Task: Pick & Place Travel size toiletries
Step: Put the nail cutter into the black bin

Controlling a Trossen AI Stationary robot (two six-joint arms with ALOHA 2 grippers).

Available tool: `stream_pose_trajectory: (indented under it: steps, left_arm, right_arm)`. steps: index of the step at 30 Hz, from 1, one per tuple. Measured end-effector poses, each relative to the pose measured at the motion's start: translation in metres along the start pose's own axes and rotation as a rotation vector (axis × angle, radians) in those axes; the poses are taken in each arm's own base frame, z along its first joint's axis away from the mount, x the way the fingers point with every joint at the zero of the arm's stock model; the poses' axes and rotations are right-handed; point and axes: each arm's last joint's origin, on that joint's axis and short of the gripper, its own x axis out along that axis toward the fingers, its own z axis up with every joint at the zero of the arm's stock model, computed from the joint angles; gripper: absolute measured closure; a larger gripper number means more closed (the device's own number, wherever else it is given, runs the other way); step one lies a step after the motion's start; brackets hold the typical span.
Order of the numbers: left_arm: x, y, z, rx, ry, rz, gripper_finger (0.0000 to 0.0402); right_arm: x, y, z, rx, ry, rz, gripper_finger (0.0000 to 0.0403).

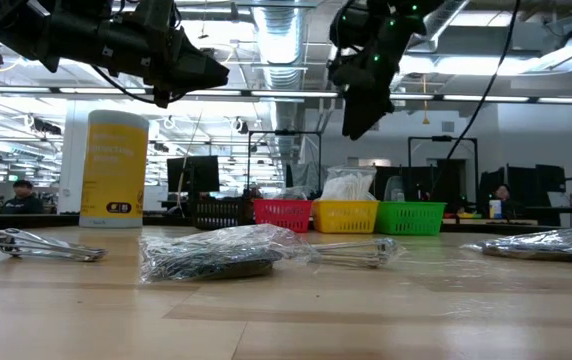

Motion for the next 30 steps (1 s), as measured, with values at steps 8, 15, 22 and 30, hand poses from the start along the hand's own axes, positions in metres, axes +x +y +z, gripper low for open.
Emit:
stream_pose_trajectory:
  steps: [8, 15, 22, 30]
  left_arm:
    - [0.0, 0.0, -0.002, 0.006, 0.017, 0.003, 0.0325]
    - [0.0, 0.0, -0.002, 0.008, 0.025, 0.004, 0.0325]
    - [0.0, 0.001, -0.003, 0.009, 0.03, 0.005, 0.0325]
    - [0.0, 0.001, -0.003, 0.009, 0.03, 0.005, 0.0325]
  right_arm:
    - [-0.017, 0.063, -0.011, -0.114, 0.017, 0.156, 0.0254]
    - [-0.019, 0.124, -0.034, -0.229, -0.017, 0.25, 0.028]
    - [-0.007, 0.167, -0.065, -0.275, -0.057, 0.331, 0.0285]
    - [0.013, 0.199, -0.105, -0.252, -0.071, 0.409, 0.0284]
